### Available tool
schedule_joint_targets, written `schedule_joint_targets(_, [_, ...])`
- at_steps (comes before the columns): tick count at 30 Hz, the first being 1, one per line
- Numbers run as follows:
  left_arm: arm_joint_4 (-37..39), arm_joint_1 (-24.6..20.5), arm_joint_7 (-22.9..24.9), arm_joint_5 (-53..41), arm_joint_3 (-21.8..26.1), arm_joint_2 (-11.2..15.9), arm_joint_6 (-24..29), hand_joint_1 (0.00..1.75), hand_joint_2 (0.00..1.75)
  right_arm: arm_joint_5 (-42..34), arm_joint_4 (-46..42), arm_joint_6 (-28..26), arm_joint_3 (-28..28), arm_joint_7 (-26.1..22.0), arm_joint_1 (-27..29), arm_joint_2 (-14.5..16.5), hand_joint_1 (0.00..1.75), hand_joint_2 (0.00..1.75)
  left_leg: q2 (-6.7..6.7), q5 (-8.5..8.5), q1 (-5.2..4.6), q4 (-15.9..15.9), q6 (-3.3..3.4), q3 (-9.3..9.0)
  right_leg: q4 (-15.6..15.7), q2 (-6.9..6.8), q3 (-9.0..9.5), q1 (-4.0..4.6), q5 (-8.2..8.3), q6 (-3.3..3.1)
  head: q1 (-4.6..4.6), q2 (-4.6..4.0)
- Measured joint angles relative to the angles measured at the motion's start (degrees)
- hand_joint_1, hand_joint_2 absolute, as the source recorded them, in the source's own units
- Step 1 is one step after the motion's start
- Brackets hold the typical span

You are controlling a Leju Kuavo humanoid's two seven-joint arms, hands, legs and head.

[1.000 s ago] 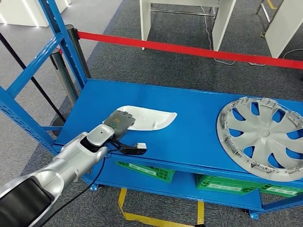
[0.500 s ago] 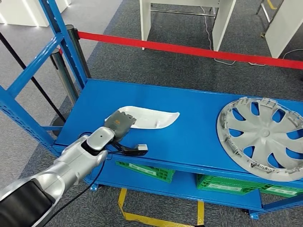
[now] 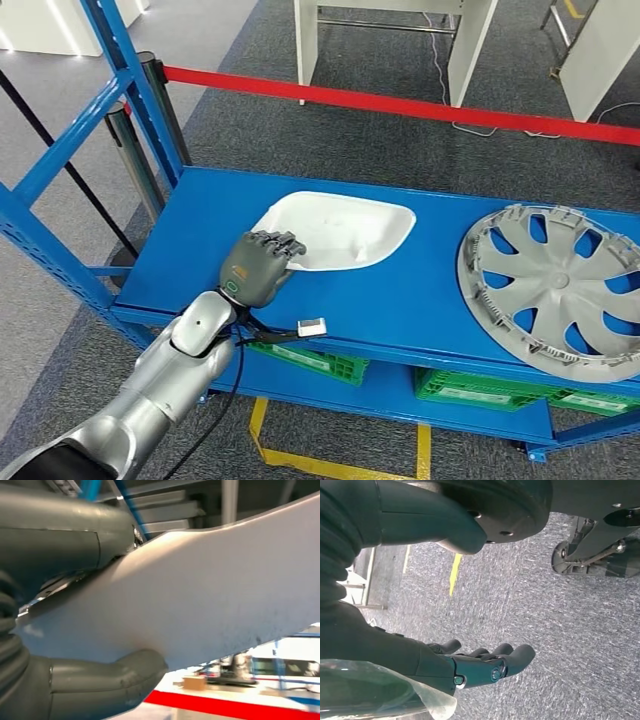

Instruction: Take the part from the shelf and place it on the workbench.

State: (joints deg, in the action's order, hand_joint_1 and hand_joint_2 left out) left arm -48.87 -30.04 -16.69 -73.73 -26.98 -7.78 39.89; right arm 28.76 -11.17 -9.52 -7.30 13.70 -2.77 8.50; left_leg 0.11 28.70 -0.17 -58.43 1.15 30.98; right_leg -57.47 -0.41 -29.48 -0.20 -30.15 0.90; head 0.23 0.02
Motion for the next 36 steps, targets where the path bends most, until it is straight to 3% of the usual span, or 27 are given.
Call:
schedule_joint_targets(5, [-11.22,6.51,-18.41,10.31,11.35,-6.29,0.06,1.75,1.75,2.66,0.02,0.01,0.11,0.61,-0.01,-0.02,0.0,1.75,0.05,0.0,-0.01,0.0,0.01,0.0,-0.01,0.1,0.01,0.01,0.01,0.0,0.02,0.0])
schedule_joint_targets(7, [-15.48,8.81,-19.82,17.11,13.6,-8.18,0.12,1.75,1.75,3.48,0.02,-0.07,0.21,0.63,0.08,-0.02,0.0,1.75,0.13,0.03,-0.01,0.0,0.02,0.0,0.0,0.17,-0.02,0.0,0.01,0.01,0.01,0.0])
schedule_joint_targets(11, [-22.12,12.5,-18.34,26.92,13.04,-8.76,0.26,1.75,1.75,3.24,0.04,-0.79,0.18,0.66,0.16,-0.02,0.0,1.75,0.03,0.03,-0.01,0.0,0.03,0.02,0.0,-0.01,-0.04,0.0,0.0,0.01,0.01,0.0])
schedule_joint_targets(17, [-28.82,14.95,-18.2,47.39,7.14,-7.09,0.22,1.75,1.75,1.95,0.07,-1.68,-0.98,0.57,0.54,-0.02,0.0,1.75,0.03,0.03,0.0,0.01,0.03,0.03,-0.01,0.0,-0.02,0.01,0.0,0.01,0.01,0.0])
schedule_joint_targets(21, [-32.64,16.2,-18.85,53.07,3.43,-5.44,-0.05,1.75,1.75,1.99,0.08,-1.73,-1.36,0.59,0.86,-0.02,0.0,1.75,0.03,0.03,0.0,0.01,0.03,0.03,-0.01,0.02,-0.02,0.01,0.0,0.01,0.0,0.0])
schedule_joint_targets(25, [-36.61,17.93,-20.09,60.06,1.16,-3.56,-2.86,1.75,1.75,2.26,0.09,-1.35,-1.71,-0.76,1.11,-0.01,0.0,1.75,0.03,0.22,-0.33,-0.42,0.5,0.19,0.24,-0.02,-0.03,-0.3,0.19,0.42,-0.04,0.0])
schedule_joint_targets(28, [-39.72,18.98,-20.59,61.9,-0.32,-1.84,-7.19,1.75,1.75,2.4,0.16,-0.89,-2.18,-1.58,1.16,0.0,0.0,1.75,0.09,-0.63,-0.09,0.64,1.21,0.01,0.28,0.0,-0.17,-0.25,0.1,0.96,-0.02,0.0])
schedule_joint_targets(30, [-41.57,18.89,-21.17,60.59,-1.54,-0.79,-9.77,1.75,1.75,2.82,0.21,-0.47,-2.27,-1.67,1.14,0.0,0.0,1.75,0.21,-1.49,0.29,1.8,1.77,-0.16,-2.54,0.2,-1.62,-0.21,-2.14,1.23,0.14,0.0])
schedule_joint_targets(33, [-43.76,18.61,-21.25,56.77,-3.47,1.0,-12.18,1.75,1.75,3.7,0.24,0.19,-2.27,-1.62,1.12,-0.03,0.0,1.75,0.27,-1.8,0.36,1.82,1.88,0.26,-13.16,0.34,-6.48,-0.46,-6.81,1.71,0.24,0.0])
schedule_joint_targets(34, [-44.3,18.59,-21.13,55.58,-4.04,1.55,-12.49,1.75,1.75,3.91,0.24,0.33,-2.27,-1.62,1.12,-0.05,0.0,1.75,0.28,-1.83,0.39,1.73,1.81,0.37,-15.13,0.34,-7.4,-0.55,-6.85,1.91,0.22,0.0])
schedule_joint_targets(35, [-44.77,18.57,-21.05,54.63,-4.53,1.97,-12.59,1.75,1.75,4.1,0.24,0.46,-2.27,-1.63,1.12,-0.08,0.0,1.75,0.28,-1.85,0.46,1.61,1.71,0.43,-14.87,0.33,-7.31,-0.67,-5.7,2.11,0.22,0.0])
schedule_joint_targets(36, [-45.23,18.54,-21.07,53.83,-4.99,2.39,-12.63,1.75,1.75,4.35,0.24,0.63,-2.27,-1.56,1.1,-0.13,0.0,1.75,0.26,-1.83,0.58,1.45,1.53,0.47,-12.37,0.32,-6.16,-0.85,-3.64,2.33,0.23,0.0])
